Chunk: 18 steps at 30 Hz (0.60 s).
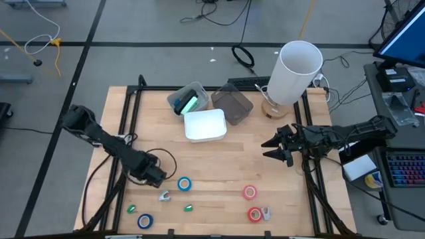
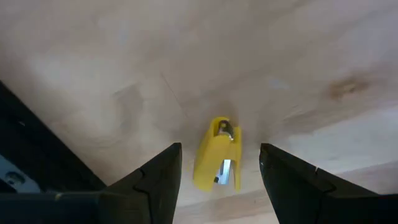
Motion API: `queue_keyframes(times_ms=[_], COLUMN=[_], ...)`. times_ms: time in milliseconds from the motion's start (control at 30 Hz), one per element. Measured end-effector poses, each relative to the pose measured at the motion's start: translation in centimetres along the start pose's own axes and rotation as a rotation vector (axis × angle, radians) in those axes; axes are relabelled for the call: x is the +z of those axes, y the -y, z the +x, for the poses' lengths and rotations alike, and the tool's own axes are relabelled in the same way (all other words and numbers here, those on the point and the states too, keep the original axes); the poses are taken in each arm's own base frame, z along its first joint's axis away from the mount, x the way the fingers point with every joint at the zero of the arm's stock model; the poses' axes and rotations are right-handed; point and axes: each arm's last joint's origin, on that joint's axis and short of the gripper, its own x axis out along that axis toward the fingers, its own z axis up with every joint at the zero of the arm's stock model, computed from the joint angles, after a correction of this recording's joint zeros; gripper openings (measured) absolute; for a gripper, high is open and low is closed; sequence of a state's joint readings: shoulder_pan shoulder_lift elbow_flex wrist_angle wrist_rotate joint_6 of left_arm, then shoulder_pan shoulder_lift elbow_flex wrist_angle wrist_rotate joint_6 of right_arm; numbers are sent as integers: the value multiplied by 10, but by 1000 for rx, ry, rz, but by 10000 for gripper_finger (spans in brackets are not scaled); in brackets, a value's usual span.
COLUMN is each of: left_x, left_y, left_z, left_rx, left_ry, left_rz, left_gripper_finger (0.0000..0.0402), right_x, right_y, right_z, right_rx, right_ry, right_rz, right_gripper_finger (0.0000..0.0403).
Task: Pick and place Stapler, Stapler remover, tape
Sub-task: Put the small yellow stapler into the gray bin
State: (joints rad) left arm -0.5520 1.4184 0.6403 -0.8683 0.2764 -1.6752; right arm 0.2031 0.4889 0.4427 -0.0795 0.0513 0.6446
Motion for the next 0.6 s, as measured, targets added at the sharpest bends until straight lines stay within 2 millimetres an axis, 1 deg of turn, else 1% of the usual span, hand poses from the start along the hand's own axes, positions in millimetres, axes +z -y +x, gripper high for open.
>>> queue_keyframes(times_ms=[167, 300, 367, 600], left_x=[1, 2, 2, 2], left_y=[7, 10, 10, 13], left_z=[11, 14, 13, 13], left_rx=[56, 41, 25, -5], left_ry=[-44, -50, -51, -45], left_rz=[22, 44, 34, 39], left_gripper_finger=[216, 209, 191, 92], right_x=[0, 0, 0, 0], right_y=[0, 0, 0, 0], right_z=[0, 0, 0, 0], right_rx=[0, 0, 0, 0], right_ry=[0, -1, 0, 0], right_rz=[1, 4, 6, 0], right_gripper_finger=[238, 239, 240, 239])
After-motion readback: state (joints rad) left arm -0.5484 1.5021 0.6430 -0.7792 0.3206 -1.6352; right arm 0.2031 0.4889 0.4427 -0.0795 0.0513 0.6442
